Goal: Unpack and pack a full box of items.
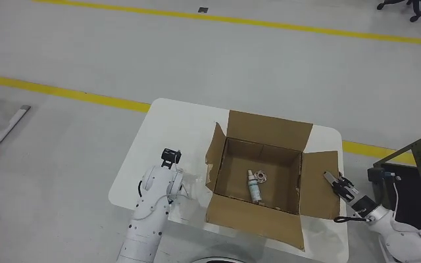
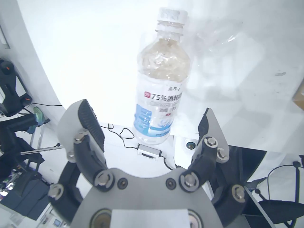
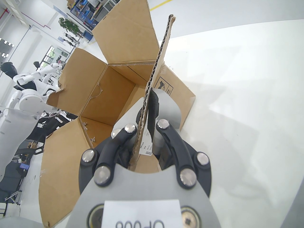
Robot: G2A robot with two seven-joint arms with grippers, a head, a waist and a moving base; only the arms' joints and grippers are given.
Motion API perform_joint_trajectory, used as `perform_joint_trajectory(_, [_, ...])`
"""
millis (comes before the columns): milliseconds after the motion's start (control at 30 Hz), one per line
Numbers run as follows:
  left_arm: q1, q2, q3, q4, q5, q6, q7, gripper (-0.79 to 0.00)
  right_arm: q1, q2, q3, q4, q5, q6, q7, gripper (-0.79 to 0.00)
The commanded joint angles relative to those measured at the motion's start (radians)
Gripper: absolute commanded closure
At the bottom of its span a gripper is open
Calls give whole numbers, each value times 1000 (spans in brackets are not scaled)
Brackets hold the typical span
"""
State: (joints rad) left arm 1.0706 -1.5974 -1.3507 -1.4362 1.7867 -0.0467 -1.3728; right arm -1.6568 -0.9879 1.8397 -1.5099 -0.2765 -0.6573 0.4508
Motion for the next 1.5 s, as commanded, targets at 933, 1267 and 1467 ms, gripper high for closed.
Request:
perform_joint_trajectory(933, [-117, 3, -87, -293, -749, 111, -163, -785, -12, 0, -15, -27, -20, 14, -15, 0])
perform_joint_trajectory(1267, [-122, 16, -8, -269, -753, 94, -141, -785, -23, -2, -24, -46, -26, 15, -18, 0])
perform_joint_trajectory(1467, [-110, 22, 41, -256, -711, 113, -112, -785, -37, -2, -23, -52, -28, 10, -23, 0])
